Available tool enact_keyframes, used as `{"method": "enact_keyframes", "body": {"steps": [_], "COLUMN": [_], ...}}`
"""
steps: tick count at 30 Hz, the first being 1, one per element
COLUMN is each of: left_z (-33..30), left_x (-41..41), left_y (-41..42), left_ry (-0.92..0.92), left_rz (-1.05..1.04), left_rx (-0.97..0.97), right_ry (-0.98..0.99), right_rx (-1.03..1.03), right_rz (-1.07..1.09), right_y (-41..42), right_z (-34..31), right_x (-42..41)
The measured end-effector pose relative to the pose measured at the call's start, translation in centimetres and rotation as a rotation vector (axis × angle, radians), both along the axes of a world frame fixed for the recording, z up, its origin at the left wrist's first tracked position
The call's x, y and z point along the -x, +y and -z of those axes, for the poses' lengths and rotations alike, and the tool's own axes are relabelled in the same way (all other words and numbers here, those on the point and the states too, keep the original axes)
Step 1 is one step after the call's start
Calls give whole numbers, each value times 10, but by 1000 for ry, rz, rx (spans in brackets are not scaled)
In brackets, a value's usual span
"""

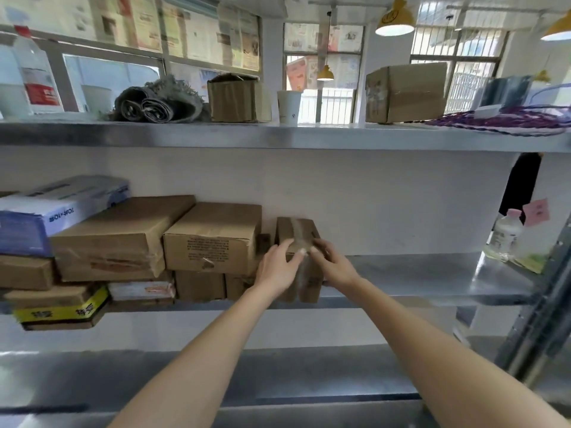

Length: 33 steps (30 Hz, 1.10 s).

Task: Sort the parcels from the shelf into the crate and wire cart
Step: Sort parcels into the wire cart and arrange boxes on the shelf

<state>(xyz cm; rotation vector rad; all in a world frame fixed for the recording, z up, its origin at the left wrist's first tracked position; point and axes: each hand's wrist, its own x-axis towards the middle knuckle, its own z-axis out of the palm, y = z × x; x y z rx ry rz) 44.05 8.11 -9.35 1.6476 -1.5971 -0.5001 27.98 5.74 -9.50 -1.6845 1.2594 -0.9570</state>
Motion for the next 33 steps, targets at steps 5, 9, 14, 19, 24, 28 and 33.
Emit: {"method": "enact_keyframes", "body": {"steps": [5, 9, 14, 19, 24, 28, 33], "left_z": [-5, -14, -23, -29, -35, -38, -38], "left_x": [31, 60, 87, 111, 132, 134, 118], "left_y": [22, 46, 73, 103, 137, 164, 188], "left_ry": [96, 203, 404, 479, 628, 625, 574], "left_rz": [-67, -76, -94, -106, -8, 56, 48], "left_rx": [44, 103, 100, 143, 213, 222, 217], "right_ry": [-87, -108, -98, -104, -177, -197, -215], "right_rx": [14, 58, 115, 159, 171, 182, 185], "right_rz": [-28, -48, -59, -98, -154, -201, -265], "right_y": [15, 35, 63, 91, 122, 141, 159], "right_z": [-2, -11, -26, -39, -47, -52, -52], "right_x": [29, 56, 92, 120, 141, 149, 145]}}
